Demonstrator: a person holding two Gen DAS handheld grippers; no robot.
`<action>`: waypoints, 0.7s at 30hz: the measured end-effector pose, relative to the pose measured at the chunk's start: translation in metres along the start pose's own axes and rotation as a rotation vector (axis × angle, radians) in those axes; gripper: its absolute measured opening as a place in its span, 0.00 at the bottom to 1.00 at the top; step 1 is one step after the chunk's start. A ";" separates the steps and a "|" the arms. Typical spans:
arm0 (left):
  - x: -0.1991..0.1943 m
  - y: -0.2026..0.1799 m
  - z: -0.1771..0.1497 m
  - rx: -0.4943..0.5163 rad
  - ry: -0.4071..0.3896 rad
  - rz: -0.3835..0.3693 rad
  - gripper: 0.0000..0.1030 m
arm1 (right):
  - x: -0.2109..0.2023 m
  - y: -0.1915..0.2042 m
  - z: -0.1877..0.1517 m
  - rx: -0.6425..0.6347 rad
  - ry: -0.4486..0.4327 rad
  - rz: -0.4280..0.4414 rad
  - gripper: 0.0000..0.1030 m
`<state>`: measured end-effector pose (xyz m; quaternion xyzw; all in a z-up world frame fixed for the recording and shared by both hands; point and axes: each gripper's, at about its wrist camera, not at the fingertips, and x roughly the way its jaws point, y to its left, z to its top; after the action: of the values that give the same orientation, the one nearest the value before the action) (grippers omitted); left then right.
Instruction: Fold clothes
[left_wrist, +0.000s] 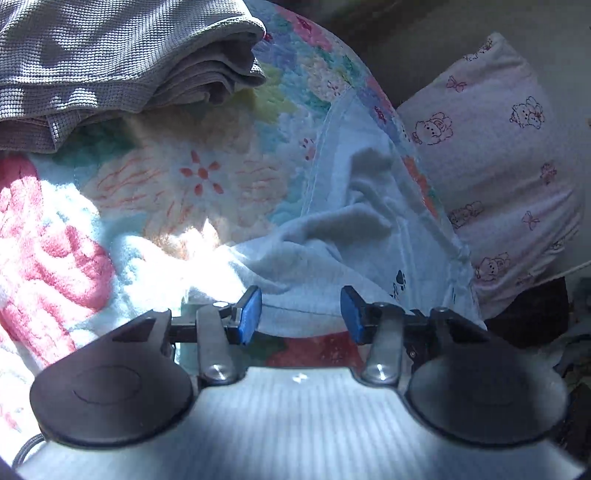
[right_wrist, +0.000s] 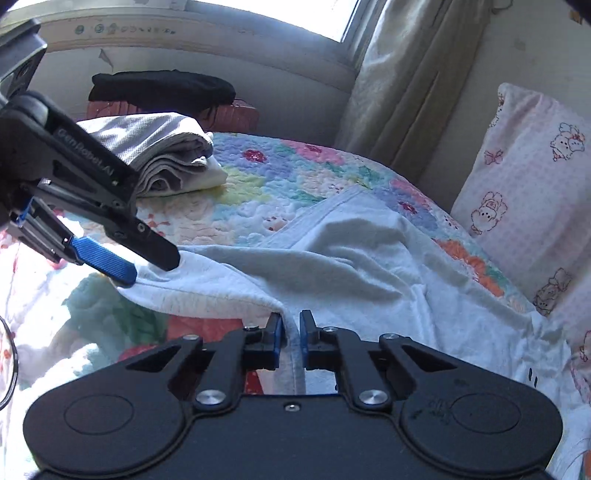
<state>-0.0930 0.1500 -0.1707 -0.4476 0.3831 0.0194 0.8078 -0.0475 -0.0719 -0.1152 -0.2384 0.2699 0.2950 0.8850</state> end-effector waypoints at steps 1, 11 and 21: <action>0.002 0.000 -0.001 -0.007 0.010 -0.007 0.45 | -0.001 -0.012 -0.003 0.043 0.006 -0.008 0.07; 0.015 0.000 -0.009 -0.056 0.047 -0.037 0.53 | 0.003 -0.104 -0.063 0.352 0.155 -0.123 0.07; 0.061 -0.023 -0.018 0.027 0.117 -0.096 0.58 | 0.015 -0.101 -0.091 0.353 0.212 -0.124 0.07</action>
<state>-0.0519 0.1033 -0.1990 -0.4550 0.4079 -0.0507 0.7900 -0.0025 -0.1908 -0.1649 -0.1254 0.3938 0.1613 0.8962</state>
